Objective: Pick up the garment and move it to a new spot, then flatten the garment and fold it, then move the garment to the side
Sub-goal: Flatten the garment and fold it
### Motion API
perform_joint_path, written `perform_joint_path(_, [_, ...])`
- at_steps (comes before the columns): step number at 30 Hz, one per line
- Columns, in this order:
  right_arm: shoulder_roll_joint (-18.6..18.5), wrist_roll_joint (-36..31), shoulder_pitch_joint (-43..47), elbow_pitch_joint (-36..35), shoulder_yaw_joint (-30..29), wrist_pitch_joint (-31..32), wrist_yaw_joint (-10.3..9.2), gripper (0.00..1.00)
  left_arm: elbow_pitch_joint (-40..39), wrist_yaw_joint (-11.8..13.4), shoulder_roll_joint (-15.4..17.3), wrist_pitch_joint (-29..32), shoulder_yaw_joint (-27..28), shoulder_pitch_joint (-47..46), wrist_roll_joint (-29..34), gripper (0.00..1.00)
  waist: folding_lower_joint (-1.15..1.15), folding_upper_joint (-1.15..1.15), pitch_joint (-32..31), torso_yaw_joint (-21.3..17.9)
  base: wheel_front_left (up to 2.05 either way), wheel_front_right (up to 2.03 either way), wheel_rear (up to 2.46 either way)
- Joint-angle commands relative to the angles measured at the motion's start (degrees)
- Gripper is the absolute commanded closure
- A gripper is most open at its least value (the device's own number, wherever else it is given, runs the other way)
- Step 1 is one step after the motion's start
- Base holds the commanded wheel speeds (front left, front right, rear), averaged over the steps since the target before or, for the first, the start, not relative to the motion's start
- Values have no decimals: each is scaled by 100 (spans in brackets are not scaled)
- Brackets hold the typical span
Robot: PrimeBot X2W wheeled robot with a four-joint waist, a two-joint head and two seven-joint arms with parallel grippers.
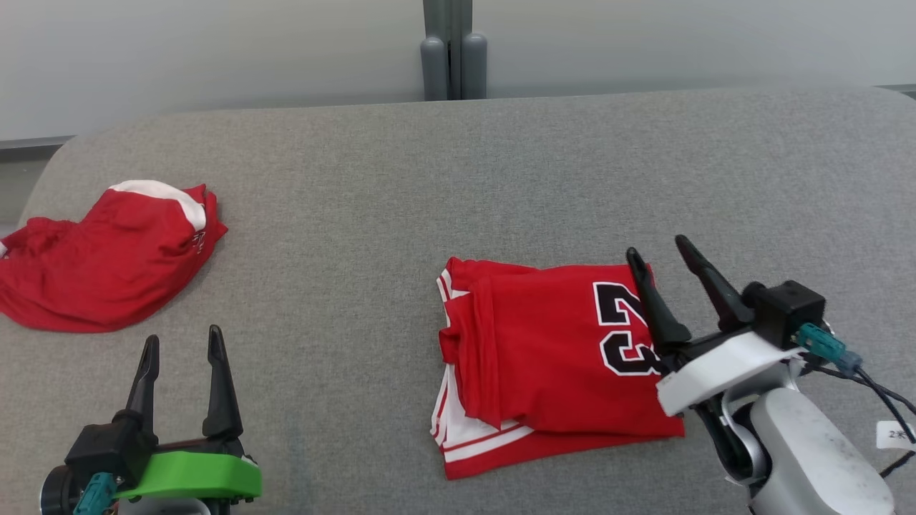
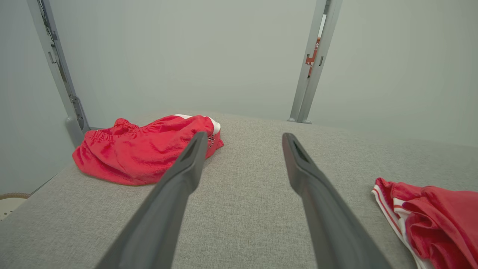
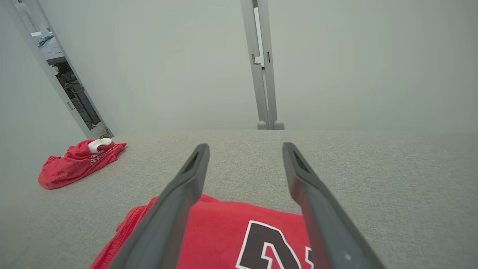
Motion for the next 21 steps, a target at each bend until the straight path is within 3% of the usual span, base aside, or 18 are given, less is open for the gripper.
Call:
perform_joint_path(1, [-57, -69, 201, -152, -200, -17, -7, 0, 2, -17, 9, -2, 19, 67, 81, 0, 0, 0, -76, -89, 0, 0, 0])
perform_joint_path(11, [-10, -493, 1265, -825, -1167, -17, -7, 0, -22, -24, 10, -2, 116, 252, 164, 0, 0, 0, -253, -269, 0, 0, 0])
perform_joint_path(21, [185, -787, 1788, -1120, -1333, -17, -7, 0, -41, 36, 9, -2, 154, 354, 302, 0, 0, 0, -387, -356, 0, 0, 0])
